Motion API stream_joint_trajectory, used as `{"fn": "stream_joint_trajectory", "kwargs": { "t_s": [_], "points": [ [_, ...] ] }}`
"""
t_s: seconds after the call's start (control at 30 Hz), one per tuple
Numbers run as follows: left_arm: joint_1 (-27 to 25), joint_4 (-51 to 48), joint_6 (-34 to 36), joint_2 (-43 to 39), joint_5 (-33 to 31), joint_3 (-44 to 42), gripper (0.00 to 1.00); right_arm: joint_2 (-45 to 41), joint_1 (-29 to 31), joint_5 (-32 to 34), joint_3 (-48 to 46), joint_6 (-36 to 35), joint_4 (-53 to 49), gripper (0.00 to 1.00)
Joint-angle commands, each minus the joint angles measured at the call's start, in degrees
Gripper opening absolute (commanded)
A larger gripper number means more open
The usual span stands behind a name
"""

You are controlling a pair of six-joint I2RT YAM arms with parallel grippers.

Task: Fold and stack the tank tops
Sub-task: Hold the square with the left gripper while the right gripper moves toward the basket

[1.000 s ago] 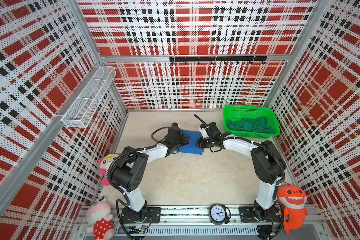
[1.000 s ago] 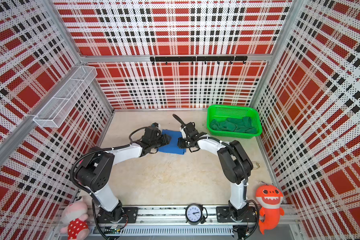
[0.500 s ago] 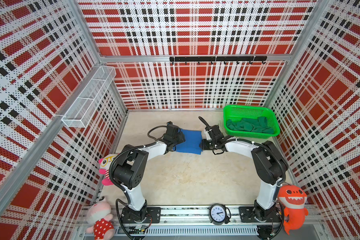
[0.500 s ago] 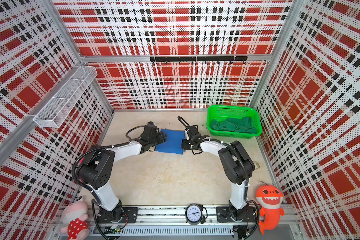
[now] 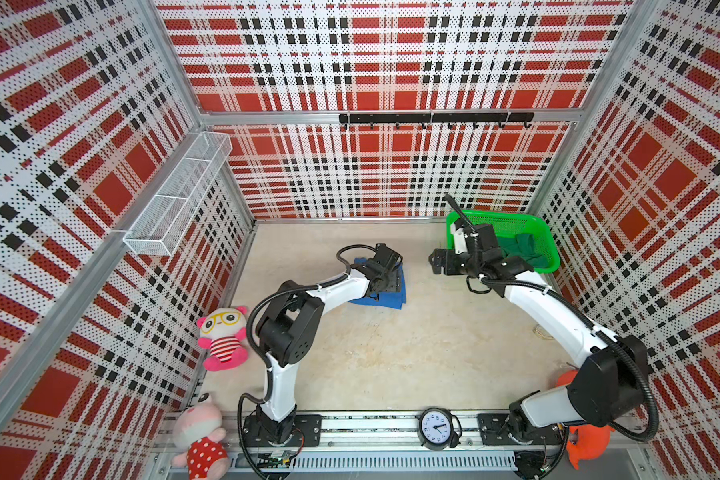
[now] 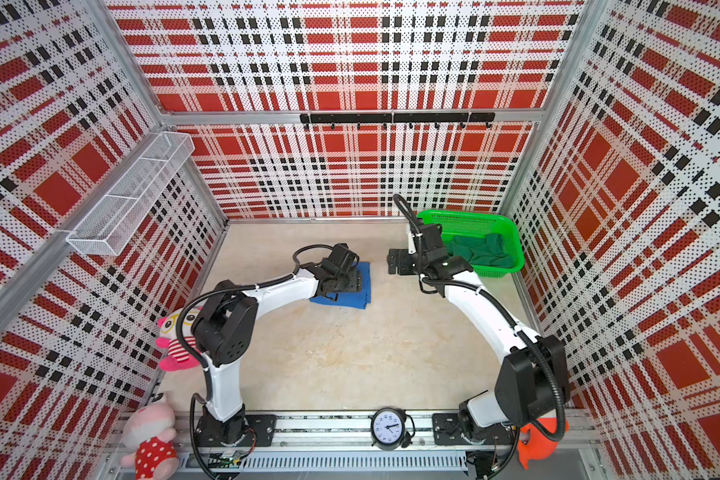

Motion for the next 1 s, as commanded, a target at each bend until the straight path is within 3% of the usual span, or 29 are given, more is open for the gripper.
{"fn": "stream_joint_trajectory", "kwargs": {
  "t_s": [0.0,0.23,0.33,0.63,0.97],
  "points": [
    [2.2,-8.4,3.7,3.7,-0.3,4.0,0.80,-2.8,-2.8,1.0,0.0,-3.1,-3.5,0.96],
    [8.2,-15.4,11.9,7.9,-2.6,8.4,0.79,-5.6,-4.9,0.8,-3.1,-4.2,-1.1,0.98],
    [13.2,-18.5,16.5,9.6,-7.4,11.4,0.78,-6.7,-5.9,0.1,-4.9,-4.6,0.4,0.98],
    [30.1,-18.8,27.4,18.6,-6.6,23.3,0.77,-11.0,-9.9,-2.0,-6.5,-5.9,-1.1,0.96],
    [37.3,-20.6,36.3,28.1,-7.2,36.2,0.80,-11.4,-17.1,0.1,-4.5,-7.1,-6.5,0.95]
  ]
}}
